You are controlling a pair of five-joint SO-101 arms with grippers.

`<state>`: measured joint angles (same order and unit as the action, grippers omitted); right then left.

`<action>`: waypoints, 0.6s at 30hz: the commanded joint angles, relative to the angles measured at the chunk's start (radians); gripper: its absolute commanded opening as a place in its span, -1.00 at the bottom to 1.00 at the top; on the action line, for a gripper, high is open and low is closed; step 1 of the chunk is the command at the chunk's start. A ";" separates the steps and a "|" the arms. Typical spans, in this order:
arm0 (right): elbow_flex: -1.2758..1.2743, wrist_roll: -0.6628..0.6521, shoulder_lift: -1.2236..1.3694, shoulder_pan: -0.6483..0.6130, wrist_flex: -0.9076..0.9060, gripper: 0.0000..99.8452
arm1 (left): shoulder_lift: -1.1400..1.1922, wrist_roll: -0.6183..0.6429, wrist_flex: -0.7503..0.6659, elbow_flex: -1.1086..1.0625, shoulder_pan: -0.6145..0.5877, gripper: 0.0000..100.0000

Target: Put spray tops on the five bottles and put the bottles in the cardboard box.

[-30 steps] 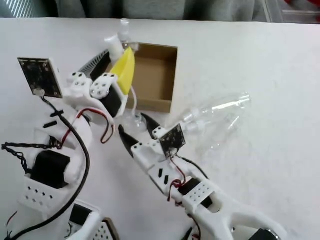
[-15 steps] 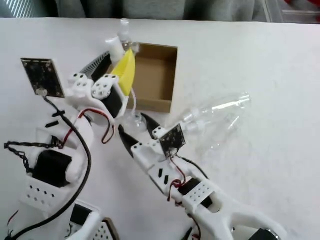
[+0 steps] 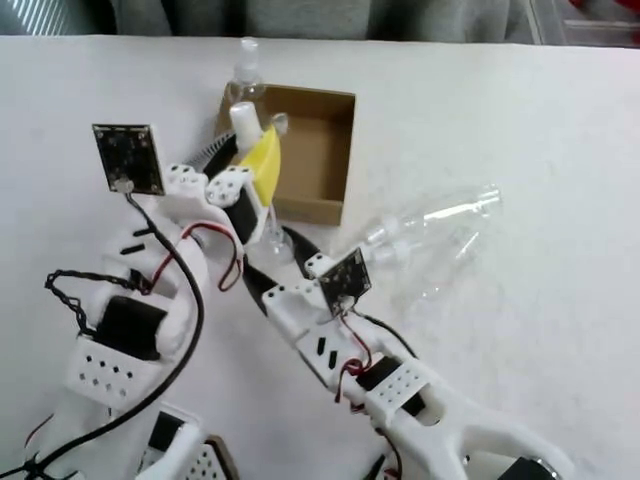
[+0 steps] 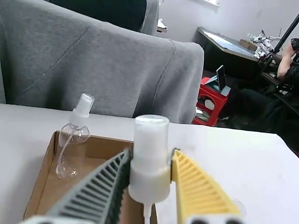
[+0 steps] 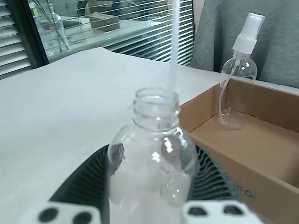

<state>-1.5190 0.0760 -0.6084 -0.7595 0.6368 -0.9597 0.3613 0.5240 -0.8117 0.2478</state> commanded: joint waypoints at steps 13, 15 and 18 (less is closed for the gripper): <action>0.023 -0.011 -0.005 0.036 0.021 -0.92 | -0.099 -0.008 -0.021 -0.106 0.076 -0.78; 0.023 -0.011 -0.005 0.042 0.021 -0.92 | -0.148 -0.008 -0.021 -0.143 0.077 -0.78; 0.023 -0.011 -0.005 0.044 0.021 -0.92 | -0.197 -0.034 -0.021 -0.198 0.081 -0.78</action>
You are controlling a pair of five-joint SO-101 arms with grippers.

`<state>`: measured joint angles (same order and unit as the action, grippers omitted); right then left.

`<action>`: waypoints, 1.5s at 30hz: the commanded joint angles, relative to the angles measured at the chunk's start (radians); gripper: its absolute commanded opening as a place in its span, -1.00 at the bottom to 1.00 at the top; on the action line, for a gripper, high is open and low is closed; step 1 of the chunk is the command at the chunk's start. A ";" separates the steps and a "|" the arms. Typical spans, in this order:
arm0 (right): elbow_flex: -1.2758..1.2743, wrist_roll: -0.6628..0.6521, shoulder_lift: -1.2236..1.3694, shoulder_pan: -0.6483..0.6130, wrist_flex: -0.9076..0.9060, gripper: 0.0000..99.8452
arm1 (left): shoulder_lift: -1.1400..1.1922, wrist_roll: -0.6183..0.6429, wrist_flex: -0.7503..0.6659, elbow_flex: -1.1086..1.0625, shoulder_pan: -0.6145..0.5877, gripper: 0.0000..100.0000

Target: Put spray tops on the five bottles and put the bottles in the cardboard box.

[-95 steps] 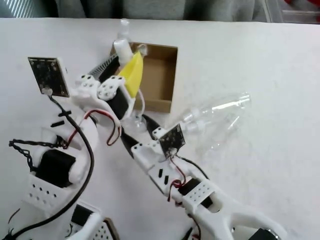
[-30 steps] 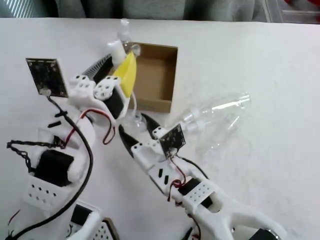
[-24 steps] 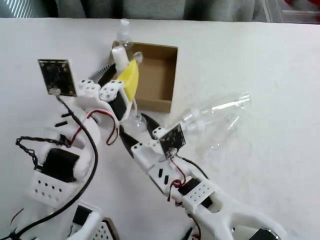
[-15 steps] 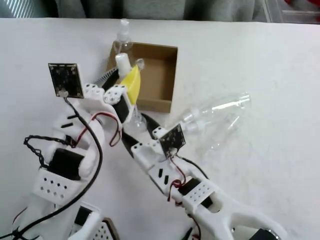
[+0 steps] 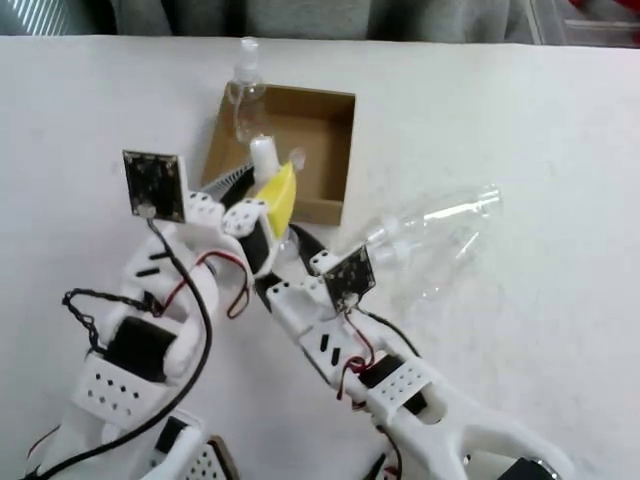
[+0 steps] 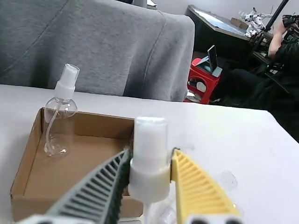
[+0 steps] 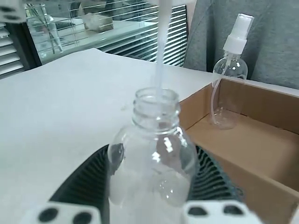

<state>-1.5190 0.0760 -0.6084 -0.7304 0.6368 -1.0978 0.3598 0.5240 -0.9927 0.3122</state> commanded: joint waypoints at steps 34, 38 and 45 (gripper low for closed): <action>0.025 -0.012 -0.007 0.044 0.024 -0.92 | -0.079 -0.229 0.084 -0.121 0.096 -0.78; 0.025 -0.012 -0.007 0.054 0.025 -0.92 | -0.079 -0.232 0.086 -0.123 0.096 -0.78; 0.025 -0.011 -0.007 0.056 0.027 -0.92 | -0.079 -0.233 0.086 -0.126 0.096 -0.78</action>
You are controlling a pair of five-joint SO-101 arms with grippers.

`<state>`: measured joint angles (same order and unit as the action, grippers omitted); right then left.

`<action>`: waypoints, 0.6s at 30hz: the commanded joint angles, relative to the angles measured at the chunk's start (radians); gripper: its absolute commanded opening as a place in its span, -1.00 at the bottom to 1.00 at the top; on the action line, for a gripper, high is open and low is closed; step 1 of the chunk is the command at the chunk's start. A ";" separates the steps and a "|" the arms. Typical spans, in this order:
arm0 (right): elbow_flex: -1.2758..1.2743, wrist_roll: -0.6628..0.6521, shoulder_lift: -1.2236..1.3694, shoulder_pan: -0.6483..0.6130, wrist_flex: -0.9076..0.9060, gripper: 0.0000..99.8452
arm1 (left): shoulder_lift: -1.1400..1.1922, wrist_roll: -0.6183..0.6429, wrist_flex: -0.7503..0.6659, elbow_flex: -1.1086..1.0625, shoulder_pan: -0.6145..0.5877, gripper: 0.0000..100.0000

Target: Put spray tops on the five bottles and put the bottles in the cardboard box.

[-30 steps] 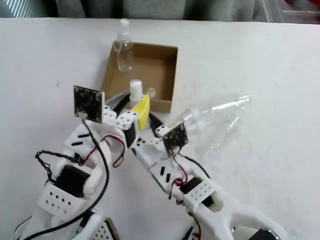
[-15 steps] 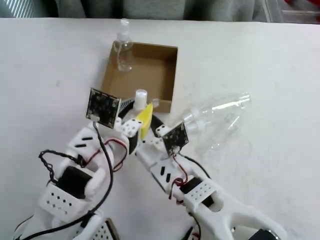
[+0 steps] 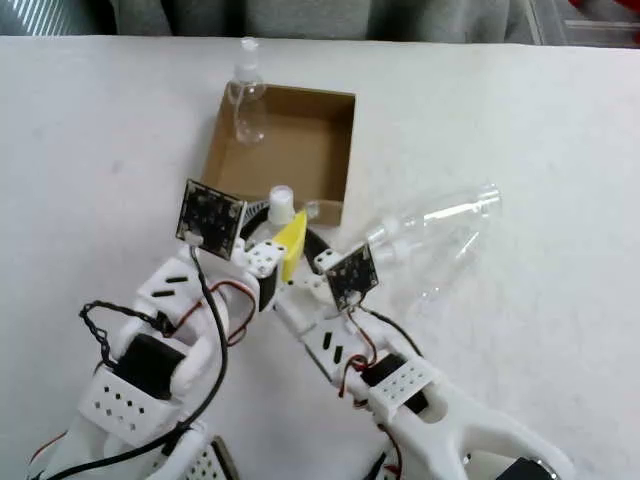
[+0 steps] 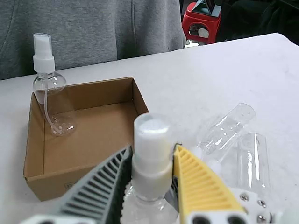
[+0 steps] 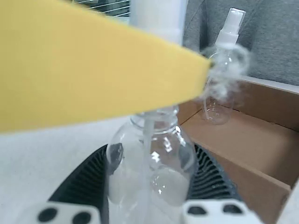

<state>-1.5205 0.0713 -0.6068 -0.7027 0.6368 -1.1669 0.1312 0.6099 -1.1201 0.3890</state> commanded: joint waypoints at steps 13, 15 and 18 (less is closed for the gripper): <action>0.026 -0.003 -0.008 0.053 0.054 -0.92 | -0.051 -0.005 -0.149 -0.129 0.022 -0.77; 0.026 -0.003 -0.008 0.053 0.054 -0.92 | -0.050 -0.005 -0.144 -0.129 0.019 -0.77; 0.026 -0.006 -0.008 0.053 0.054 -0.92 | -0.041 -0.005 -0.143 -0.129 0.019 -0.77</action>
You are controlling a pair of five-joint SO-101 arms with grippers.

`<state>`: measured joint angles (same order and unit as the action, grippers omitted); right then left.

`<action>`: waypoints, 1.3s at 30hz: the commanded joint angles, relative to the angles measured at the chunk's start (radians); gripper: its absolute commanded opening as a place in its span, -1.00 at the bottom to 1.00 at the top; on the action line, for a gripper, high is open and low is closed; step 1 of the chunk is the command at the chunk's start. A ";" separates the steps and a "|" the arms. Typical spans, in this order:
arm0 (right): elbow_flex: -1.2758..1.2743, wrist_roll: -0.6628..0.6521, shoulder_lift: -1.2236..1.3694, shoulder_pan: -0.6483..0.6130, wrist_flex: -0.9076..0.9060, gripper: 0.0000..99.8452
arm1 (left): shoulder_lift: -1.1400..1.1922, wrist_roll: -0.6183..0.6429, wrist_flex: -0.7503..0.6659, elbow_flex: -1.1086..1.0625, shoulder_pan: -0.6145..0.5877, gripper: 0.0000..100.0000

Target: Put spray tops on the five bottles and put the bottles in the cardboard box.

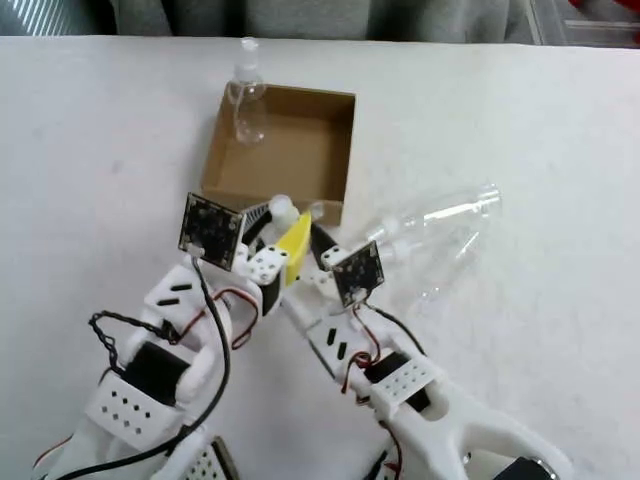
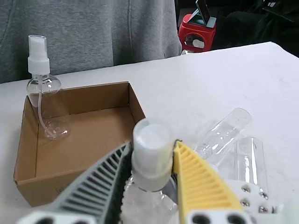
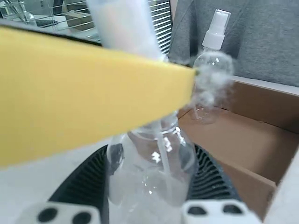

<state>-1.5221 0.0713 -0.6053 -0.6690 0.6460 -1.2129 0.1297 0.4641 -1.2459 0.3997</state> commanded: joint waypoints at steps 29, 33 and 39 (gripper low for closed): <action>0.028 -0.008 -0.010 0.019 0.045 -0.92 | 0.168 -0.066 0.089 0.221 0.007 -0.78; 0.028 -0.008 -0.010 0.019 0.045 -0.92 | 0.168 -0.068 0.095 0.213 0.007 -0.78; 0.028 -0.008 -0.010 0.019 0.044 -0.92 | 0.168 -0.069 0.153 0.213 0.013 -0.77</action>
<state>-1.5190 0.0729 -0.6068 -0.6644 0.6598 -1.0426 0.0729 0.5976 -1.0633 0.4012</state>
